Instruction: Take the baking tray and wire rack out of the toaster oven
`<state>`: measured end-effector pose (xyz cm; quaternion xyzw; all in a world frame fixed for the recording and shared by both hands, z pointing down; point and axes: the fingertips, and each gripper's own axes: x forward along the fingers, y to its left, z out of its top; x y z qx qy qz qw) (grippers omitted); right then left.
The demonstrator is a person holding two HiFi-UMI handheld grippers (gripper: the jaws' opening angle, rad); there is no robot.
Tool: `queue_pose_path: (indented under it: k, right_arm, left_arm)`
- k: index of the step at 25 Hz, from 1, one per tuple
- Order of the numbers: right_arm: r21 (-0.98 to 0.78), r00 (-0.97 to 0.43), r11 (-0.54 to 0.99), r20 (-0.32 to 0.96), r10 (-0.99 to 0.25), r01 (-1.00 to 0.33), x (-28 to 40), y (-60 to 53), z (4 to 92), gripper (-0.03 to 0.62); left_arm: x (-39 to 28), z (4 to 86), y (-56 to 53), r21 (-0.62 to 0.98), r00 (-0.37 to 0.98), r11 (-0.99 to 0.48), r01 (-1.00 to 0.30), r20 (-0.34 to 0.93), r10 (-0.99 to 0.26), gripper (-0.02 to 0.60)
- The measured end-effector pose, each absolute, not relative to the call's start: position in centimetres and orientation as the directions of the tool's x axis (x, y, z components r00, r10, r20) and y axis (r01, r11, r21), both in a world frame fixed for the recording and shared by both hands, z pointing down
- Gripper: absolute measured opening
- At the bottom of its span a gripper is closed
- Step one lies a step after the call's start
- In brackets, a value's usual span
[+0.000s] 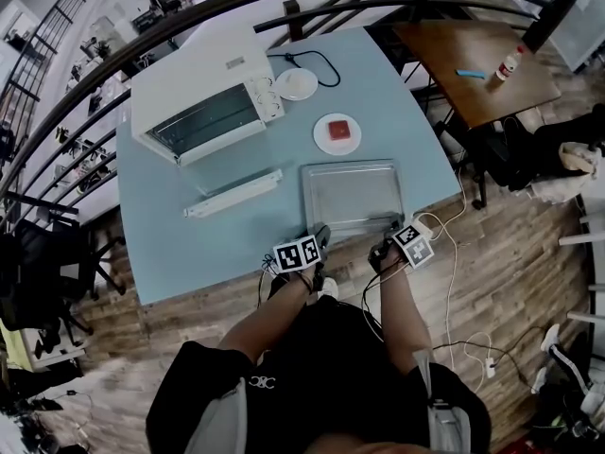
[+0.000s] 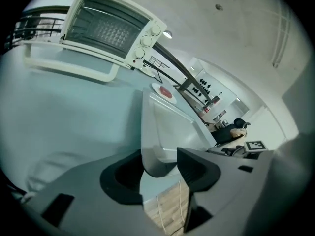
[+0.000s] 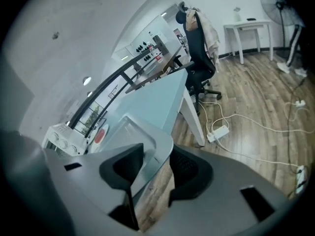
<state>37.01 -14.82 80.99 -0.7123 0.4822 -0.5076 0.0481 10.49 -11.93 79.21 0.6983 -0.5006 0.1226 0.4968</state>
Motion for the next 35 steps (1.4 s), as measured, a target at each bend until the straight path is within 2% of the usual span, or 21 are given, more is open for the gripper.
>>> queue_pose_path:
  k: [5,6,13,18,22,24,28,35]
  right_arm:
    - [-0.495,0.044,-0.501,0.678,-0.733,-0.71,37.7,-14.5,81.4,0.216]
    - [-0.486,0.051,-0.496,0.676,-0.735,-0.719,37.9,-14.5,81.4,0.224]
    - [-0.382,0.158,-0.491,0.641,-0.751,-0.783,40.3,-14.5,80.3,0.268]
    - [-0.247,0.208,-0.402,0.56,-0.802,-0.882,40.9,-15.1,77.0,0.193]
    - [-0.176,0.188,-0.292,0.448,-0.874,-0.94,40.0,-16.5,73.1,0.117]
    - [-0.152,0.167,-0.242,0.388,-0.906,-0.958,39.2,-17.1,70.7,0.076]
    - [-0.123,0.122,-0.161,0.278,-0.953,-0.979,37.4,-18.2,66.1,0.002]
    - [-0.13,0.01,-0.03,0.157,-0.987,-0.991,34.2,-19.5,59.9,0.001]
  left_arm:
    - [9.8,79.3,-11.8,0.461,0.401,-0.05,-0.886,0.707,-0.583,0.234]
    - [9.3,79.2,-11.9,0.433,0.375,-0.05,-0.9,0.712,-0.593,0.257]
    - [7.8,77.5,-12.9,0.358,0.327,-0.089,-0.929,0.686,-0.65,0.259]
    - [7.3,74.8,-14.4,0.278,0.306,-0.164,-0.947,0.611,-0.73,0.252]
    - [6.8,72.2,-15.5,0.23,0.291,-0.193,-0.954,0.544,-0.787,0.187]
    - [6.5,70.6,-16.0,0.206,0.281,-0.201,-0.958,0.509,-0.814,0.122]
    - [6.3,67.1,-17.0,0.165,0.275,-0.224,-0.96,0.436,-0.857,0.046]
    - [6.8,61.7,-17.8,0.159,0.316,-0.278,-0.947,0.329,-0.89,0.017]
